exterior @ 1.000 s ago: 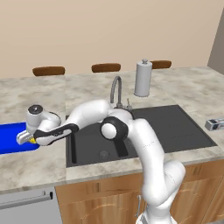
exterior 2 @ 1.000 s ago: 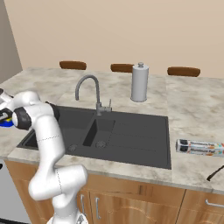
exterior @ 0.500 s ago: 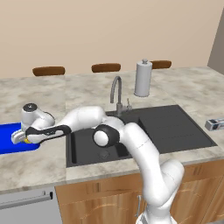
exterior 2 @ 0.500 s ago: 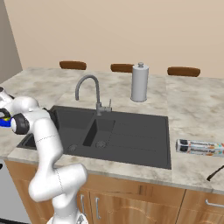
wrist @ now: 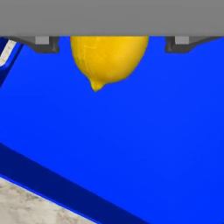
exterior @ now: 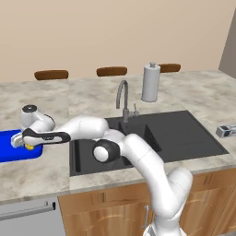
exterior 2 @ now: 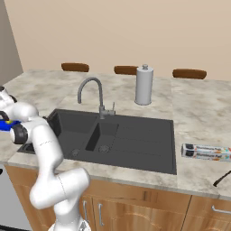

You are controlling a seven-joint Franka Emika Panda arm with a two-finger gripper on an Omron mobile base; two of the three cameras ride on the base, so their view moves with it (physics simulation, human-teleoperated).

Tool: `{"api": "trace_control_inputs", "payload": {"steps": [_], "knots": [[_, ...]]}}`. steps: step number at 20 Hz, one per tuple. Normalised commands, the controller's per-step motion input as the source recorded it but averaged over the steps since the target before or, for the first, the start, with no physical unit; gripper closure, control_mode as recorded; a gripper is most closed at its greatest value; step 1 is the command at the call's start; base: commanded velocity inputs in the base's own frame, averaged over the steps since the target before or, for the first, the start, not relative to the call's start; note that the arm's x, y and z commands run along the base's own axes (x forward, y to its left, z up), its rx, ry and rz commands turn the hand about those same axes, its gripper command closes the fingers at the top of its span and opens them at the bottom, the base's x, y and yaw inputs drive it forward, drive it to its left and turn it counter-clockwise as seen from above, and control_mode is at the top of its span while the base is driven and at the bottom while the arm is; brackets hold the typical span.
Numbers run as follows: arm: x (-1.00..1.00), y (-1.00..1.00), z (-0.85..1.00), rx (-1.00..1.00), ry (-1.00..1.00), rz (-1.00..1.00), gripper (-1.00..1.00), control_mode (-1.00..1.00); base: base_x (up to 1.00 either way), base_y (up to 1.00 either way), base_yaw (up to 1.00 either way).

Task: Pick up all produce items and place them in the sink. Turn on the sink faucet to wash them. Then turn the sink off and put them in the tray.

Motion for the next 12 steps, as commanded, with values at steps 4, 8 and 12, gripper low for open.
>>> {"api": "trace_control_inputs", "payload": {"steps": [4,8,12], "knots": [[-0.16,0.02,0.25,0.00,-0.02,0.00,-1.00,-1.00,0.00,0.00,0.00],[-0.31,-0.03,0.42,0.00,-0.01,0.00,-1.00,-1.00,0.00,0.00,0.00],[-0.19,-0.22,0.48,0.00,0.00,0.00,-1.00,-1.00,0.00,0.00,0.00]]}}
